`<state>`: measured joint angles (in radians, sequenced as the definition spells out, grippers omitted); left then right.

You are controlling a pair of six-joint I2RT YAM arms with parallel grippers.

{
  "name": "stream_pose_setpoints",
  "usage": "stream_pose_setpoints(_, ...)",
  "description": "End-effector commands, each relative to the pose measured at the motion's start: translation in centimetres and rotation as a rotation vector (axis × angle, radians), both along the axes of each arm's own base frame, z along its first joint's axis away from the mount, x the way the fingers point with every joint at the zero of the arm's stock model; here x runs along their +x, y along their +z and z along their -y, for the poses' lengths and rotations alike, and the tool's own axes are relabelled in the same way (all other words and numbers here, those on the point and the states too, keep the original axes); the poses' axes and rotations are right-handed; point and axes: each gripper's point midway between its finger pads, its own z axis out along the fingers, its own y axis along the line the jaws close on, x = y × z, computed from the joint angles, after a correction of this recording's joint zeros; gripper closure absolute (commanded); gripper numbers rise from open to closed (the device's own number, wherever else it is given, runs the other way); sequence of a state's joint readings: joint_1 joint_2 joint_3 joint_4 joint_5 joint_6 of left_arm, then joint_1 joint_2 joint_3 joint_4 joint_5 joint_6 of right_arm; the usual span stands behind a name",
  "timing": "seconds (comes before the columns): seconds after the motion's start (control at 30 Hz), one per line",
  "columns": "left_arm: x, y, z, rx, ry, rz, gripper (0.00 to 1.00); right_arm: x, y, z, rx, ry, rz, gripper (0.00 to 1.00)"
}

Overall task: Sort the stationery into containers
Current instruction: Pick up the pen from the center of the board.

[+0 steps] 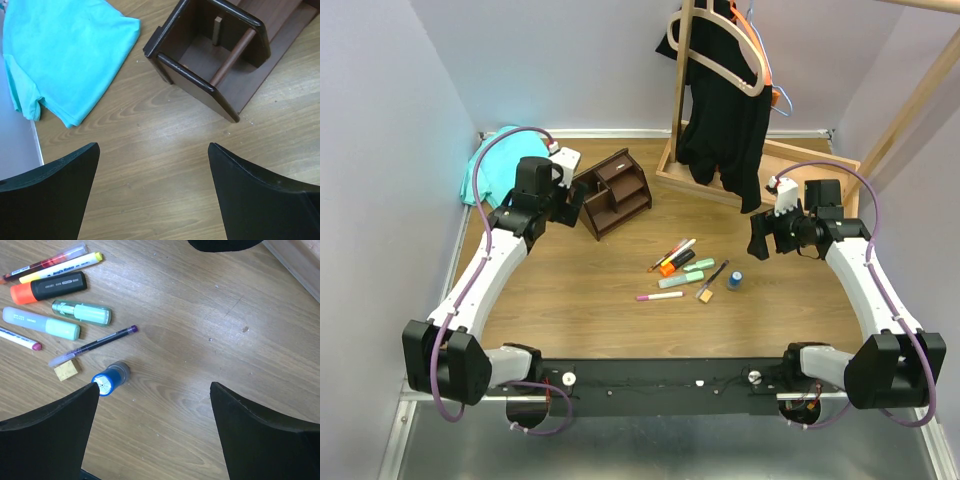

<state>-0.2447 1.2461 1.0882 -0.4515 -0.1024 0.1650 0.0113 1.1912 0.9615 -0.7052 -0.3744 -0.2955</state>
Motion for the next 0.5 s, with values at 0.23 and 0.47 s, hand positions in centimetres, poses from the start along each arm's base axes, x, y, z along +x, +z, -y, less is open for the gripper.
stream_pose_setpoints(0.23,-2.3,2.5,9.7,0.017,-0.542,0.045,0.01,0.7,0.8,0.3,-0.025,0.019,0.087,0.0)
stream_pose_setpoints(0.47,-4.0,3.4,15.3,0.048,-0.751,0.068,0.01,1.6,2.5,-0.2,-0.004,0.045,0.198,0.0)
